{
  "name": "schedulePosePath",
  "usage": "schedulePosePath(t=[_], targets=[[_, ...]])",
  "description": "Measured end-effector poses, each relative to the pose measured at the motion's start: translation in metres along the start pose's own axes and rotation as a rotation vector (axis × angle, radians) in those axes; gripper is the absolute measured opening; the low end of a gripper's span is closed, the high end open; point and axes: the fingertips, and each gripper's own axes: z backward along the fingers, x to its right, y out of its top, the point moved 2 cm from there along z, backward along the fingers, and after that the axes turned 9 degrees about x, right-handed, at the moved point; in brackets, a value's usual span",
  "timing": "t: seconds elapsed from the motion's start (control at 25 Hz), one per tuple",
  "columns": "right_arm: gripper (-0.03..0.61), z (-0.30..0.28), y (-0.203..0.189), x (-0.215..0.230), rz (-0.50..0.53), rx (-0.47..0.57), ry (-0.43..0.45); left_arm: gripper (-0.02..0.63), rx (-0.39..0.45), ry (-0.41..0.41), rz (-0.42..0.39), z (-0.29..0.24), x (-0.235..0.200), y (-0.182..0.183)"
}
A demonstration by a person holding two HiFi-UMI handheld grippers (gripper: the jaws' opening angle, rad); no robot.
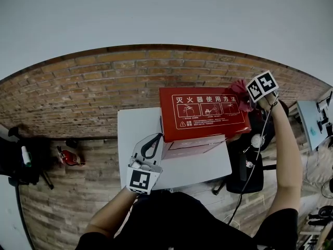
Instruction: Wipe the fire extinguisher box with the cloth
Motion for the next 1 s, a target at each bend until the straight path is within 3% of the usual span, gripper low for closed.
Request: schedulePosePath(t=[1.0], targets=[[0.1,0.032,-0.047,-0.026,-0.008,0.004,-0.012,0.032,-0.003,-0.023,0.017,-0.004,-0.004,0.003]])
